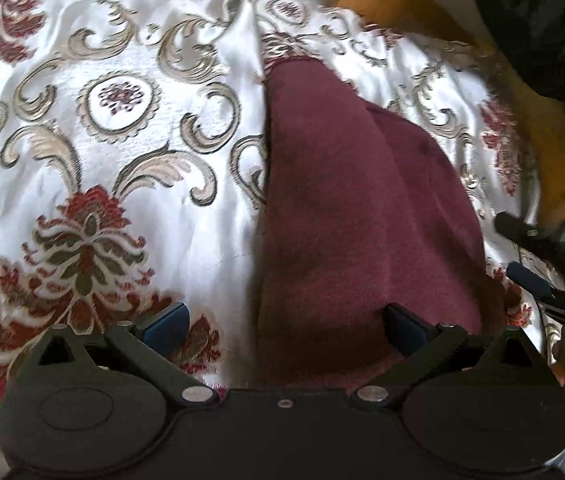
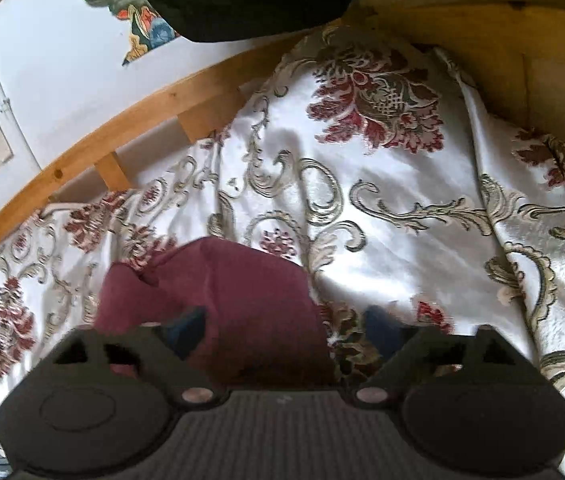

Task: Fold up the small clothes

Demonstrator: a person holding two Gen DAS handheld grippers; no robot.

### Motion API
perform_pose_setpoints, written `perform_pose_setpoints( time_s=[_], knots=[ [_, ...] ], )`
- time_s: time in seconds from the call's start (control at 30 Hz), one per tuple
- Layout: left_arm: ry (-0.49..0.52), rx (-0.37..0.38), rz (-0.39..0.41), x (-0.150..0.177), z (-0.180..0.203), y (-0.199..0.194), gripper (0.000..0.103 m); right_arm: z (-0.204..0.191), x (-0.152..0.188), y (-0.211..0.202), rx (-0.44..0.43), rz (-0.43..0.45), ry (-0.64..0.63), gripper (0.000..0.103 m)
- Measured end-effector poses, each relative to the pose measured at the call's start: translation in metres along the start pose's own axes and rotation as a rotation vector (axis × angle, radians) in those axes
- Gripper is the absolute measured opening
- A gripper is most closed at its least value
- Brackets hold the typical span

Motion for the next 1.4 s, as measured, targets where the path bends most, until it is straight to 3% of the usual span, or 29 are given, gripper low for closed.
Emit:
perform_pose_setpoints(
  time_s=[0.13,0.37,0.63,0.77,0.9,1.1,1.4],
  knots=[
    [-0.035,-0.061,-0.01,-0.001,0.002,-0.006,0.102,-0.004,0.003,-0.003,-0.037,-0.031,0.014,0.103],
    [0.075,-0.182,-0.027,-0.004,0.024,-0.012,0.102,-0.01,0.003,-0.013,-0.041,-0.007,-0.035,0.103],
    [-0.024,-0.256,-0.056,-0.005,0.028,-0.005,0.102,-0.005,-0.001,-0.02,-0.065,-0.005,-0.032,0.103],
    [0.027,-0.316,-0.081,-0.009,0.035,-0.004,0.102,-0.001,0.002,-0.015,-0.107,-0.06,-0.025,0.103],
    [0.059,-0.362,-0.081,-0.018,0.04,-0.008,0.102,0.014,0.01,0.004,-0.098,-0.156,0.082,0.103],
    [0.036,-0.381,-0.061,-0.026,0.034,-0.018,0.102,0.018,0.015,0.016,-0.118,-0.187,0.176,0.103],
    [0.033,-0.277,0.022,-0.04,0.042,-0.039,0.102,0.008,0.026,0.028,-0.075,-0.219,0.133,0.103]
  ],
)
Point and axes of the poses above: each gripper's, at about its wrist camera, not at the fingertips, and y roughly the way its jaws point, z to its right, x to its underside, the point moved 10 cm from there along y, roughly the way its jaws point, and after that the axes turned 13 degrees about x, right-handed, at the moved point
